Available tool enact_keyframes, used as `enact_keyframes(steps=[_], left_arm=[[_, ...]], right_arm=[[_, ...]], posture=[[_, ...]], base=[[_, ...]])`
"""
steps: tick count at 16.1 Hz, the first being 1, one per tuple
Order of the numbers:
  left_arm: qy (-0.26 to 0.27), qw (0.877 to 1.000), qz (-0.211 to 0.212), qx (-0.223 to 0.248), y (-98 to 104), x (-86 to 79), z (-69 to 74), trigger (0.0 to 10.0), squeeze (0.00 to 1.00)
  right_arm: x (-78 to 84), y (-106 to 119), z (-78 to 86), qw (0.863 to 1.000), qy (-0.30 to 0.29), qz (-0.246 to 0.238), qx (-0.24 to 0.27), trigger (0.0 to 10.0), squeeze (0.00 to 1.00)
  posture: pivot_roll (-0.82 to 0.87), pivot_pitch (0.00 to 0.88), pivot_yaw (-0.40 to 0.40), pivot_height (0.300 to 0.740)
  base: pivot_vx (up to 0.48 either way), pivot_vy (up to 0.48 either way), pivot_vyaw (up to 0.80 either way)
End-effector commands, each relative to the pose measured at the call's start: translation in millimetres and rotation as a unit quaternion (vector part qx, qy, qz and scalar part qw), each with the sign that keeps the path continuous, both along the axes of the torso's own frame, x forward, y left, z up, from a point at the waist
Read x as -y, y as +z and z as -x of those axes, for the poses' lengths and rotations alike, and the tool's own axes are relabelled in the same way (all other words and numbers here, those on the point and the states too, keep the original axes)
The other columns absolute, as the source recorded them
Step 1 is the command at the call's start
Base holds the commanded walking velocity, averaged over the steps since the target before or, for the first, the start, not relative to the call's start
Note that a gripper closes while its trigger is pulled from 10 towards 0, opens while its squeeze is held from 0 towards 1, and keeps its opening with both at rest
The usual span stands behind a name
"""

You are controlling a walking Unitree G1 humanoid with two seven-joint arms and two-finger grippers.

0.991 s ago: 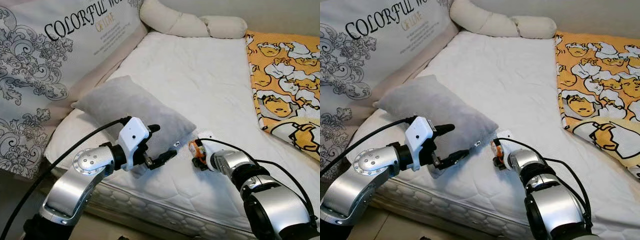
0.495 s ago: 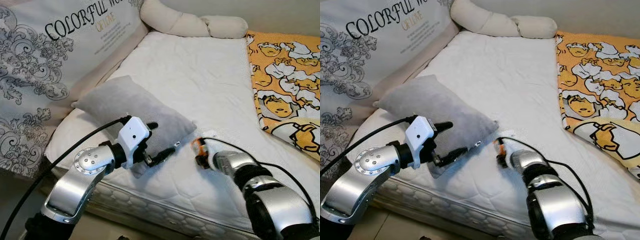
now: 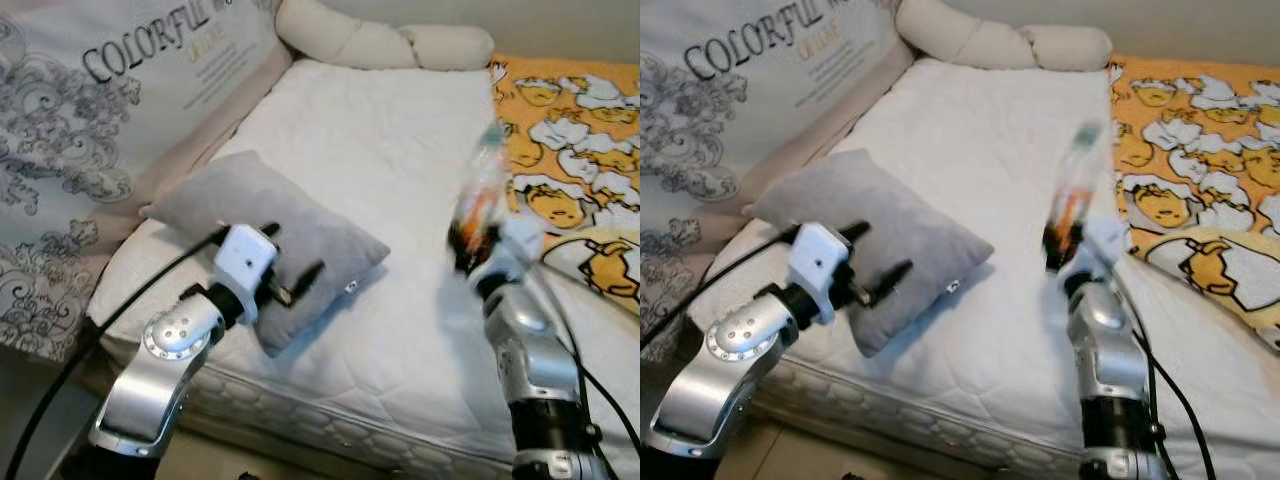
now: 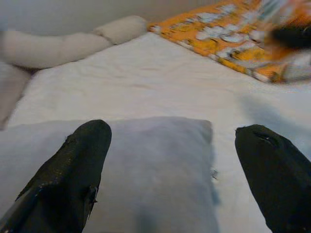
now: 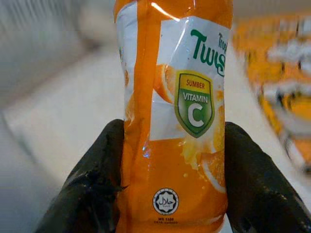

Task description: Clean up the room

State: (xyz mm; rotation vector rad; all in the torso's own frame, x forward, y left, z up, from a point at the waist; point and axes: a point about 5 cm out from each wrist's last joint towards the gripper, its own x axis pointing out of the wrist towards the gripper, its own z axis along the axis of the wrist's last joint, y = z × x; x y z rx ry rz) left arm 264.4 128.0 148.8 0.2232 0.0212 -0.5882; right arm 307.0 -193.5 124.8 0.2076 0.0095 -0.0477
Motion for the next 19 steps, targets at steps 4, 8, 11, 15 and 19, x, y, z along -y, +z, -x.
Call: enact_keyframes(steps=[4, 8, 11, 15, 19], left_arm=[[0.122, 0.992, 0.027, 0.021, 4.9, -19.2, 3.9, 10.0, 0.00], [0.184, 0.983, 0.018, 0.015, 1.0, -30.8, 10.6, 10.0, 0.00], [0.241, 0.970, 0.035, -0.009, -4.0, -43.3, 19.0, 10.0, 0.00], [0.250, 0.968, 0.016, 0.003, -2.7, -48.1, 21.3, 10.0, 0.00], [0.246, 0.969, -0.001, 0.006, -4.1, -44.6, 22.5, 10.0, 0.00]], right_arm=[[-46.6, 27.6, 32.9, 0.978, 0.196, -0.017, 0.069, 10.0, 0.00], [-66.1, 16.5, 50.4, 0.968, 0.250, -0.019, 0.022, 10.0, 0.00], [-63.4, 7.7, 58.2, 0.969, 0.247, -0.024, -0.013, 10.0, 0.00], [-64.0, 2.6, 63.5, 0.970, 0.241, -0.029, -0.031, 10.0, 0.00], [-59.4, -0.4, 64.1, 0.976, 0.215, -0.019, -0.039, 10.0, 0.00]], posture=[[-0.09, 0.000, 0.082, 0.740], [-0.06, 0.000, 0.056, 0.740], [-0.06, 0.000, 0.058, 0.740], [-0.06, 0.000, 0.063, 0.740], [-0.07, 0.000, 0.066, 0.740]], base=[[0.000, 0.000, 0.40], [0.000, 0.000, 0.80], [0.000, 0.000, 0.80], [0.000, 0.000, 0.80], [0.000, 0.000, 0.80]])
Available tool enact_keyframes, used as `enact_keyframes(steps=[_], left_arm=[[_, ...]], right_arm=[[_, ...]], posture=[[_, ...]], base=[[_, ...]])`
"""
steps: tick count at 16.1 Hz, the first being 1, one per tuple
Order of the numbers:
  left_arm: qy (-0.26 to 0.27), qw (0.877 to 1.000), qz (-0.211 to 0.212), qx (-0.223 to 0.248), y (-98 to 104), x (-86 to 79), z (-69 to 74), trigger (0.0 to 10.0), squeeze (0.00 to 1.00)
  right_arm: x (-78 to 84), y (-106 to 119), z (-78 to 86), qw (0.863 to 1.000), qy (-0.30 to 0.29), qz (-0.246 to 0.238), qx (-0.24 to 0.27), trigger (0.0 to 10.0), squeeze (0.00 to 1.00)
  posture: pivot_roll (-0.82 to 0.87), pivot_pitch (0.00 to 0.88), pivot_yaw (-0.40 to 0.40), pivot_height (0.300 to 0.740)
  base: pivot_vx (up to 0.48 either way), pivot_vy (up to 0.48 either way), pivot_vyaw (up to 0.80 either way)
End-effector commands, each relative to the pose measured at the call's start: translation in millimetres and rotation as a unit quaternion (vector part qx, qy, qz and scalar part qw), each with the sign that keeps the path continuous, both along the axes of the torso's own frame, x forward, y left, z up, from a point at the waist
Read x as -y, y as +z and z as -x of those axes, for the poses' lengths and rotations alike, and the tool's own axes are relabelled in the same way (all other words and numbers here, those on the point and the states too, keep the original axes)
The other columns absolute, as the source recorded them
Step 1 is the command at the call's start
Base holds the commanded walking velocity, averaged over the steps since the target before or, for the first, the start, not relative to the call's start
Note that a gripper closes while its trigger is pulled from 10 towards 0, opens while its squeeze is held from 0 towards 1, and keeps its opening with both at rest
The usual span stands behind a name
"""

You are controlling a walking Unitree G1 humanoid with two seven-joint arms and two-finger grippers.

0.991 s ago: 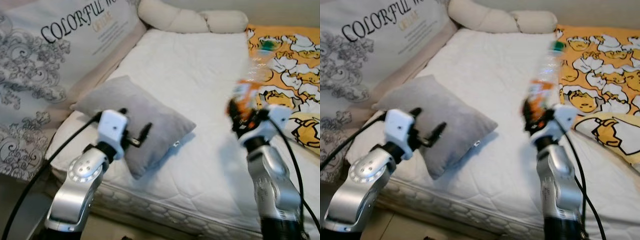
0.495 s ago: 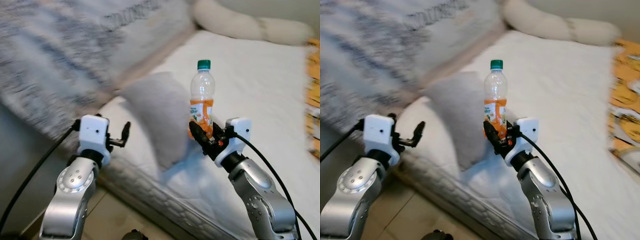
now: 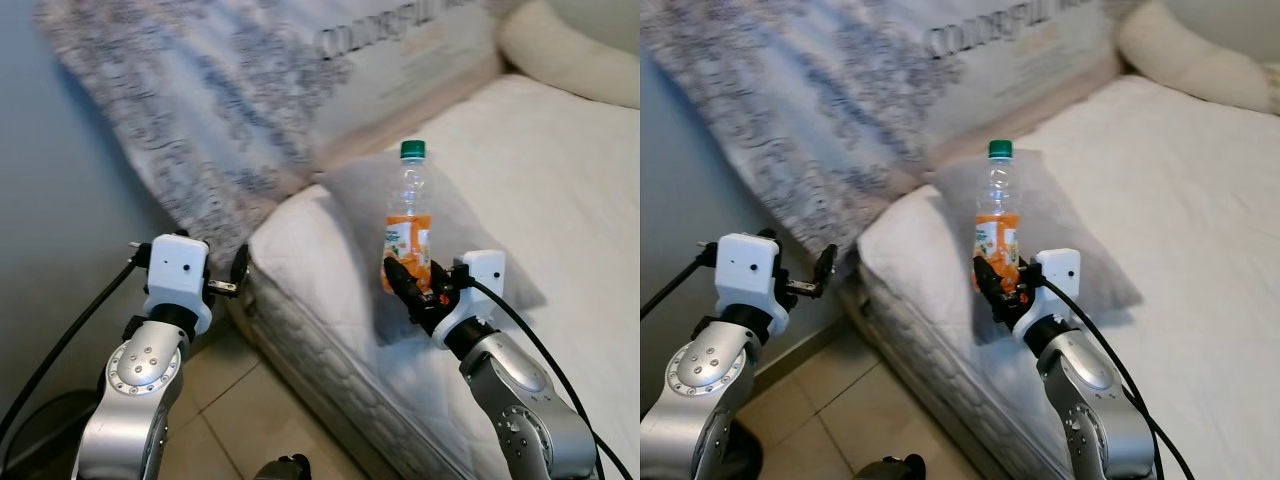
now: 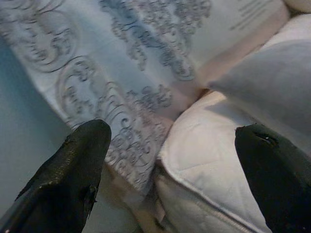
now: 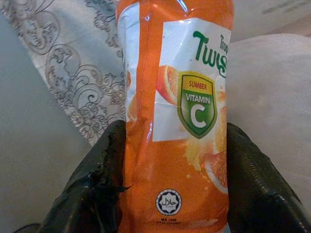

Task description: Clean up the room

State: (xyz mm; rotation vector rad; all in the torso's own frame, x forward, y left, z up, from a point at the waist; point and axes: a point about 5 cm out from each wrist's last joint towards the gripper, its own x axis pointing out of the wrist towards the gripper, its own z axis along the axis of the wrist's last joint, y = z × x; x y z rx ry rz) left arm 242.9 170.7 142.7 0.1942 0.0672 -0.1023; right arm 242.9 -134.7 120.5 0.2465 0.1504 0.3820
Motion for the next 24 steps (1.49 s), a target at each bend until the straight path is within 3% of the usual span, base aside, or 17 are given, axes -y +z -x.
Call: enact_keyframes(steps=[1, 5, 8, 15, 24], left_arm=[[0.006, 1.000, -0.008, 0.003, 2.0, -2.1, 1.5, 10.0, 0.00], [0.009, 1.000, -0.009, 0.007, 2.3, -4.8, 3.6, 10.0, 0.00], [0.003, 1.000, -0.015, 0.004, 0.0, -3.6, 8.8, 10.0, 0.00], [0.012, 1.000, -0.010, 0.002, -2.2, -7.3, 12.1, 10.0, 0.00], [0.001, 1.000, -0.013, -0.001, -4.6, -4.6, 13.0, 10.0, 0.00]], right_arm=[[0.9, 2.8, 0.6, 1.000, -0.005, 0.012, 0.008, 10.0, 0.00], [-0.4, -0.1, 3.1, 0.999, 0.001, 0.037, 0.008, 10.0, 0.00], [-0.6, -3.1, 2.0, 0.995, 0.006, 0.093, 0.022, 10.0, 0.00], [0.0, -10.2, 6.7, 0.997, 0.021, 0.068, 0.005, 10.0, 0.00], [-4.1, -18.5, 14.1, 0.988, 0.114, 0.107, 0.005, 10.0, 0.00]], posture=[[-0.06, 0.000, 0.063, 0.740], [-0.05, 0.000, 0.056, 0.740], [-0.05, 0.000, 0.047, 0.740], [-0.04, 0.000, 0.042, 0.740], [-0.04, 0.000, 0.053, 0.740]], base=[[0.000, 0.000, 0.80], [0.000, 0.000, 0.80], [0.286, 0.000, 0.80], [0.315, 0.000, 0.80], [0.316, 0.000, 0.74]])
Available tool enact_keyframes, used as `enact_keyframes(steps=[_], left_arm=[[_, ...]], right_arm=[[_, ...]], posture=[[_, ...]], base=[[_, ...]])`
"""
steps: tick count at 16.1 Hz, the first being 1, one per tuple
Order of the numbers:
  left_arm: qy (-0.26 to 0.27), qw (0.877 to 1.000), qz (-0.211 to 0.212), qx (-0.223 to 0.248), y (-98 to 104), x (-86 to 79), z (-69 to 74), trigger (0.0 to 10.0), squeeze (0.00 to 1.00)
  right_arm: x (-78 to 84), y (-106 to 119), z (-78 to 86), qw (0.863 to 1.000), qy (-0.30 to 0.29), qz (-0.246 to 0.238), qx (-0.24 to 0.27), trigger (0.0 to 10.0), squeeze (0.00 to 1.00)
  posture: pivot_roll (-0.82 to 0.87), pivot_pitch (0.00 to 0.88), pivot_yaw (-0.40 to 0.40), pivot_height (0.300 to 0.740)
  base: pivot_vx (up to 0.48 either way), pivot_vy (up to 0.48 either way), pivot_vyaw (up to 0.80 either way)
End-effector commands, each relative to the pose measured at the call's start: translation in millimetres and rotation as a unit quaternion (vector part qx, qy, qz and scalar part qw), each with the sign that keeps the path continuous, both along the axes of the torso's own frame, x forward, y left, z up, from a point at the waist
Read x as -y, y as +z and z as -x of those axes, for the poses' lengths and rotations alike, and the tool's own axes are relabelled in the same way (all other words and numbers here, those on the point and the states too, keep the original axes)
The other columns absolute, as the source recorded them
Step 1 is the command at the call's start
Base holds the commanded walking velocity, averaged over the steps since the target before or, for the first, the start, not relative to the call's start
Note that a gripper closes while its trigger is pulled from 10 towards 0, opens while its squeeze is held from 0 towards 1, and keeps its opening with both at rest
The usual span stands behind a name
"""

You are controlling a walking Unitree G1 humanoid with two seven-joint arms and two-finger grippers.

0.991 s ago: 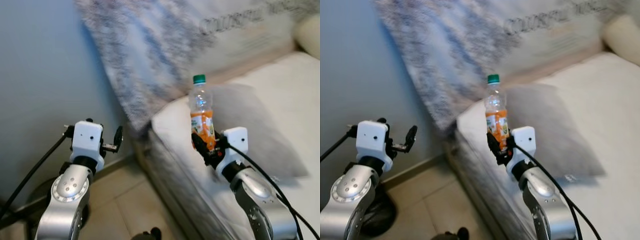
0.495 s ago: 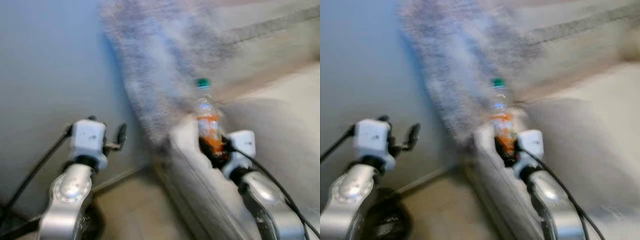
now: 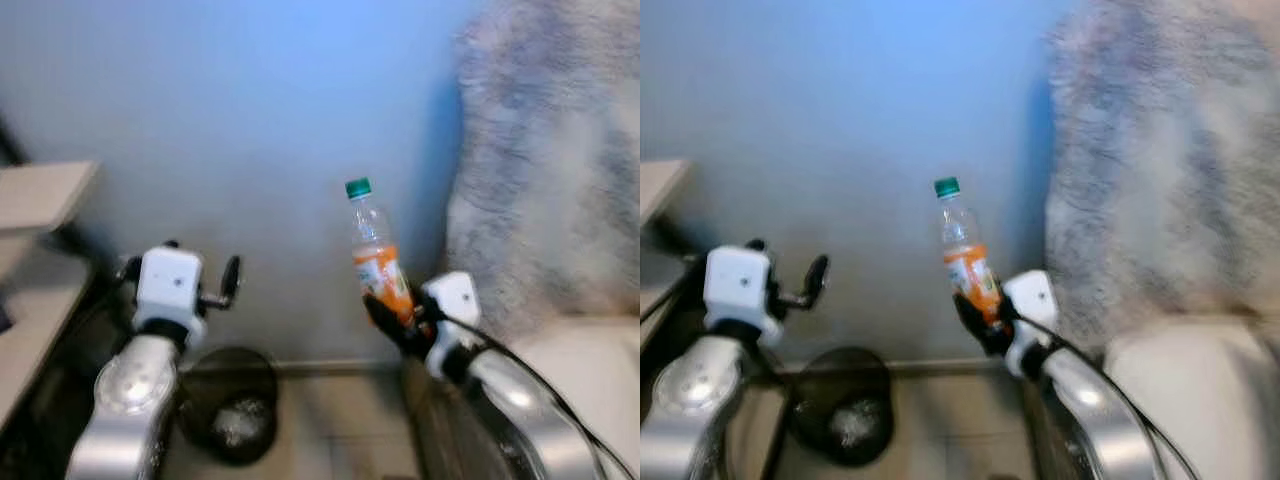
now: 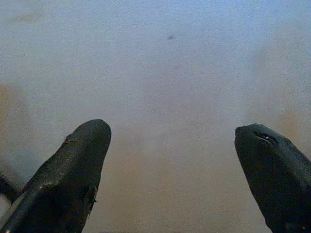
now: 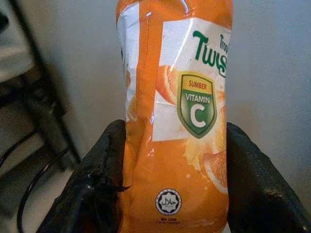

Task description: Clean up the room

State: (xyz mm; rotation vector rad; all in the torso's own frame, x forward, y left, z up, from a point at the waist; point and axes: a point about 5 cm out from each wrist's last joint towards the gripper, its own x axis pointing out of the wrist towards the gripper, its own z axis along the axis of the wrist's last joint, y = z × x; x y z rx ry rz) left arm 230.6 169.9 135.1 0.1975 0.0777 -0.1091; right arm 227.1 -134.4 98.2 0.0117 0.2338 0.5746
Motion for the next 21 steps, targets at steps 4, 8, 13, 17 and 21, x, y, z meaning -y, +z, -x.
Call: enact_keyframes(steps=[4, 8, 13, 17, 21], left_arm=[[-0.003, 1.000, -0.015, 0.004, 1.5, -2.3, 2.8, 10.0, 0.00], [-0.044, 0.999, 0.002, -0.007, -2.7, 7.6, 9.0, 10.0, 0.00], [-0.134, 0.989, -0.021, -0.051, -13.8, 20.9, 18.6, 10.0, 0.00], [-0.230, 0.967, -0.045, -0.103, -24.9, 25.2, 24.2, 10.0, 0.00], [-0.321, 0.930, -0.102, -0.151, -30.1, 18.6, 32.2, 10.0, 0.00]], right_arm=[[5.8, -1.6, -1.1, 0.999, 0.036, 0.020, 0.003, 10.0, 0.00], [25.6, -14.8, -1.2, 0.991, 0.086, 0.098, -0.022, 10.0, 0.00], [28.3, -27.6, -14.1, 0.983, 0.111, 0.139, -0.041, 10.0, 0.00], [6.9, -68.2, -31.6, 0.964, 0.141, 0.210, -0.085, 10.0, 0.00], [-25.4, -98.3, -42.3, 0.954, 0.146, 0.233, -0.120, 10.0, 0.00]], posture=[[-0.04, 0.000, 0.049, 0.740], [-0.05, 0.000, 0.046, 0.740], [-0.04, 0.000, 0.029, 0.740], [-0.05, 0.000, 0.020, 0.740], [-0.03, 0.007, 0.017, 0.740]], base=[[0.303, 0.000, 0.80], [0.209, 0.000, 0.20], [0.000, 0.000, 0.00], [0.000, 0.000, 0.00], [0.000, 0.000, 0.00]])
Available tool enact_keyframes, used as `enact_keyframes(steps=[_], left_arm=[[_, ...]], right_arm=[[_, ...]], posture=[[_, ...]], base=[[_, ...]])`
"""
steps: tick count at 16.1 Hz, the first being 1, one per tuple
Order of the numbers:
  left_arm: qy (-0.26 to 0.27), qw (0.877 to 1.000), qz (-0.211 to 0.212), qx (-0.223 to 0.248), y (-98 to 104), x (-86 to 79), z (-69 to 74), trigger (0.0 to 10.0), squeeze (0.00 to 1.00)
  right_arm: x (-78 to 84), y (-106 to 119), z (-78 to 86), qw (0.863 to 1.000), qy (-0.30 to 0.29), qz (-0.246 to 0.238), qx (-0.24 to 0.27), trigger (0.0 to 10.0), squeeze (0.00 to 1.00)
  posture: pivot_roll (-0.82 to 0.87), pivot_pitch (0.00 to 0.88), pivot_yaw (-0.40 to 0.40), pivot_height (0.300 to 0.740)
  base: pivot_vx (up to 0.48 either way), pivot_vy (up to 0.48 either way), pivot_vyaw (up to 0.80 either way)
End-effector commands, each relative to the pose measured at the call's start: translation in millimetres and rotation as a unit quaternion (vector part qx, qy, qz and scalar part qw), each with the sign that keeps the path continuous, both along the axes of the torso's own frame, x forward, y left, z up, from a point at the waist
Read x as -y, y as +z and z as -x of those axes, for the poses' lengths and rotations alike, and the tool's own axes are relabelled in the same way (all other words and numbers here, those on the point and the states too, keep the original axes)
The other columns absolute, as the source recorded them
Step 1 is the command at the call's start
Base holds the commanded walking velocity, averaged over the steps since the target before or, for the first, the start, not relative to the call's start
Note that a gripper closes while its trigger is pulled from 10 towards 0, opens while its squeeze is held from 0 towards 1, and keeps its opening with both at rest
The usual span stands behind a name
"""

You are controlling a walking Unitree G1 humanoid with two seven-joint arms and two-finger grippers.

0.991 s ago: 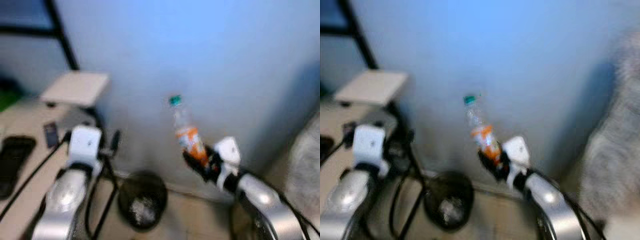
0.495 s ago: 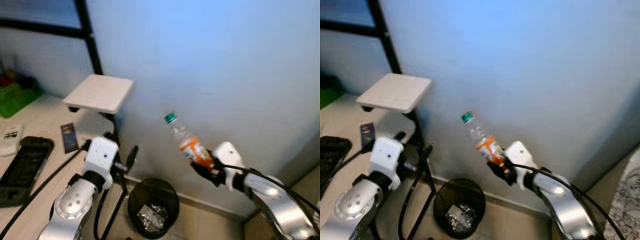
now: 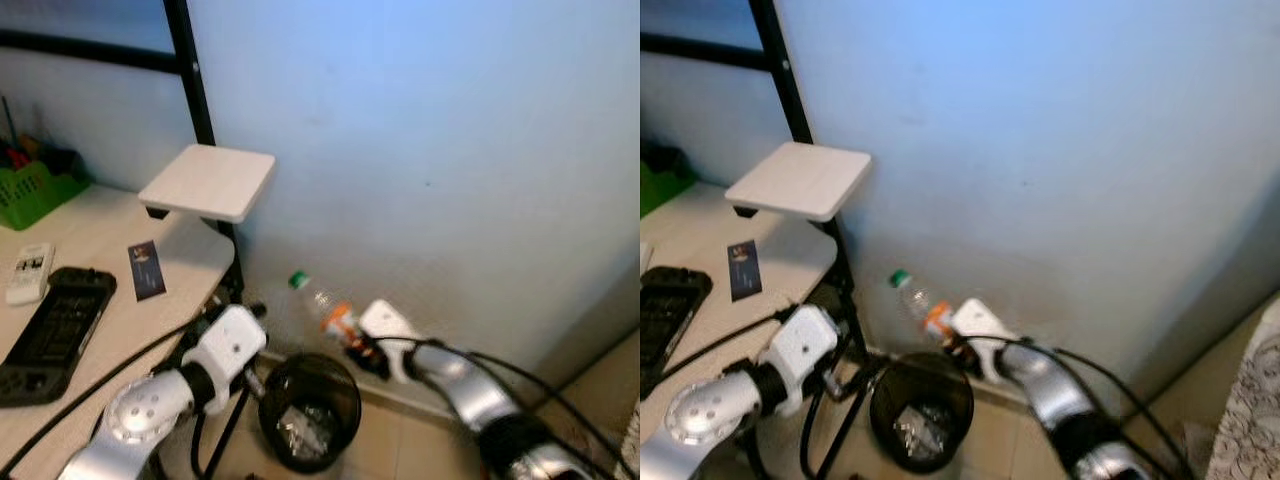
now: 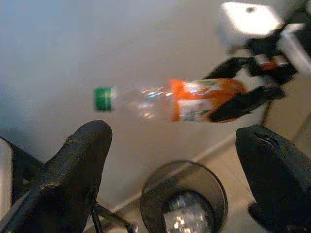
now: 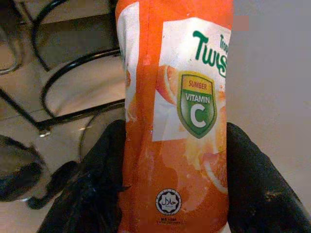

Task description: Clean up the room

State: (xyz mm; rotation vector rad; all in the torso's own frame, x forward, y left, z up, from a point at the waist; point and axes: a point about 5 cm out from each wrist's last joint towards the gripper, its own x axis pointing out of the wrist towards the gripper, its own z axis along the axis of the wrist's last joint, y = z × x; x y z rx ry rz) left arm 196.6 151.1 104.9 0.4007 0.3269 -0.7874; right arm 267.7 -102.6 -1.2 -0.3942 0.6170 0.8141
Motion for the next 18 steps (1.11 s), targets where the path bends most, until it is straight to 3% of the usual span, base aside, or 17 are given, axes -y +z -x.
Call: enact_keyframes(steps=[1, 5, 13, 14, 15, 18], left_arm=[[-0.012, 1.000, -0.010, -0.008, -0.6, -2.1, -0.8, 10.0, 0.00], [-0.051, 0.998, -0.019, -0.039, -2.1, -1.9, 2.7, 10.0, 0.00], [-0.063, 0.997, -0.024, -0.046, -1.1, 0.2, 3.1, 10.0, 0.00], [-0.063, 0.997, -0.025, -0.047, -1.1, 0.0, 3.4, 10.0, 0.00], [-0.060, 0.997, -0.027, -0.049, -1.6, -1.4, 4.3, 10.0, 0.00], [-0.060, 0.997, -0.027, -0.048, -1.9, -1.9, 4.2, 10.0, 0.00]], right_arm=[[2.8, -2.5, -3.5, 1.000, -0.014, 0.010, 0.002, 10.0, 0.00], [-7.7, -8.1, -9.6, 0.999, -0.045, 0.013, -0.001, 10.0, 0.00], [-23.9, -6.3, -14.9, 0.999, -0.025, 0.022, 0.002, 10.0, 0.00], [-24.1, -6.7, -14.9, 0.999, -0.022, 0.025, 0.001, 10.0, 0.75], [-25.4, -9.1, -12.0, 1.000, -0.011, 0.021, -0.015, 10.0, 1.00], [-27.4, -12.6, -6.7, 0.999, 0.002, 0.011, -0.032, 10.0, 1.00]], posture=[[-0.03, 0.018, 0.021, 0.740], [-0.04, 0.036, 0.024, 0.740], [-0.04, 0.039, 0.027, 0.740], [-0.04, 0.039, 0.024, 0.740], [-0.04, 0.037, 0.022, 0.740], [-0.04, 0.033, 0.022, 0.740]], base=[[0.000, 0.000, 0.00], [0.000, 0.000, 0.00], [0.000, 0.000, 0.00], [0.000, 0.000, 0.00], [0.000, 0.000, 0.00], [0.000, 0.000, 0.00]])
